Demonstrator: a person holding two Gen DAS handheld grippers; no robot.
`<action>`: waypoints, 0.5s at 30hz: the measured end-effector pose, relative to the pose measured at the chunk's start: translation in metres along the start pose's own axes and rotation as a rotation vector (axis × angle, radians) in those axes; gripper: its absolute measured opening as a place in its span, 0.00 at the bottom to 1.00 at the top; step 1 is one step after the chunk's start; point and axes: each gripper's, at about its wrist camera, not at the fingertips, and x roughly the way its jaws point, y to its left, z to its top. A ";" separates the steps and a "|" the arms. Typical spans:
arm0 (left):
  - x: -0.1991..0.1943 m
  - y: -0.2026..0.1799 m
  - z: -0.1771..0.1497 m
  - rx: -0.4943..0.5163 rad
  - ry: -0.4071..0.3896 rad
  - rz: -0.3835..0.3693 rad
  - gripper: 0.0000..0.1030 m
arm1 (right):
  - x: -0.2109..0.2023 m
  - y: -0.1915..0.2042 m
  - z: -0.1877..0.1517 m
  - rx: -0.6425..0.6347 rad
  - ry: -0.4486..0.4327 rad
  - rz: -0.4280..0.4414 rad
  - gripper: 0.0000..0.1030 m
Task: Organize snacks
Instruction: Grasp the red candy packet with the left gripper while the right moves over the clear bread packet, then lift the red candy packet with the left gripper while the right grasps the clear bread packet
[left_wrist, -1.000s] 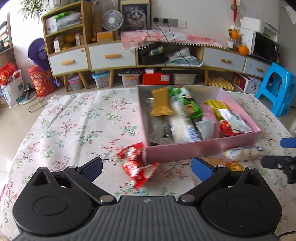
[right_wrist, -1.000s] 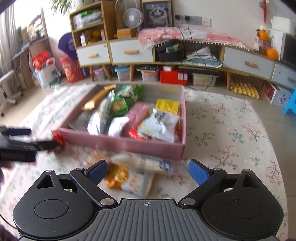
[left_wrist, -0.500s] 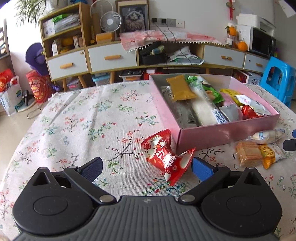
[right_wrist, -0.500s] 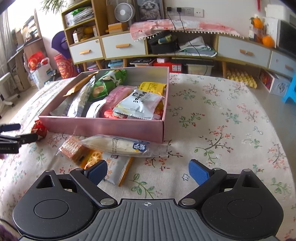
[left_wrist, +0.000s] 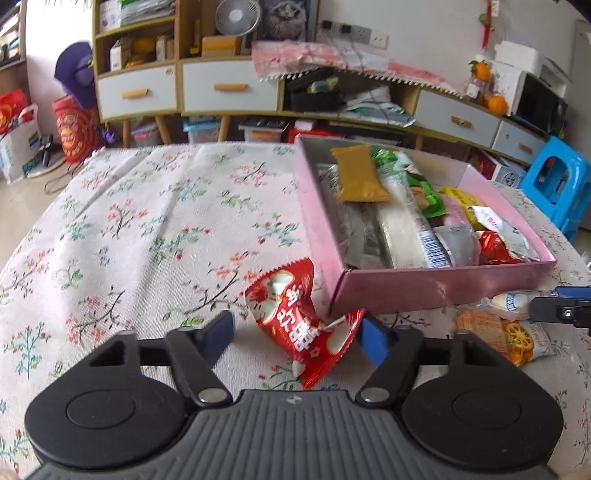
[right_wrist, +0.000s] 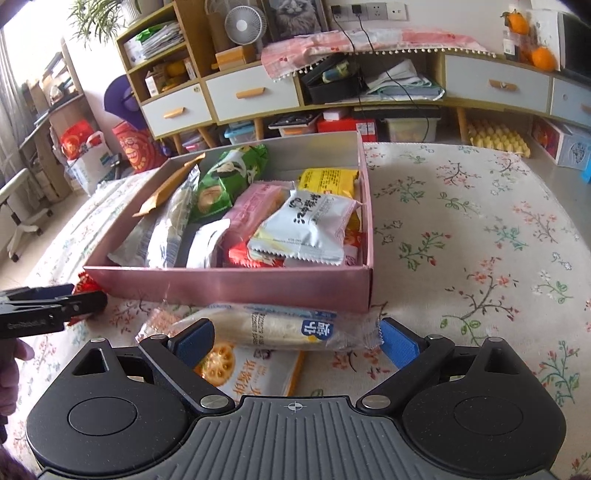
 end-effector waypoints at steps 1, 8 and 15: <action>0.000 0.002 0.000 -0.006 0.006 0.002 0.56 | -0.001 0.000 0.000 0.004 0.005 0.012 0.95; -0.010 0.015 0.000 -0.023 0.030 -0.024 0.36 | -0.013 0.017 -0.008 -0.061 0.045 0.122 0.94; -0.018 0.022 0.002 -0.036 0.073 -0.035 0.36 | -0.026 0.048 -0.019 -0.207 0.086 0.214 0.94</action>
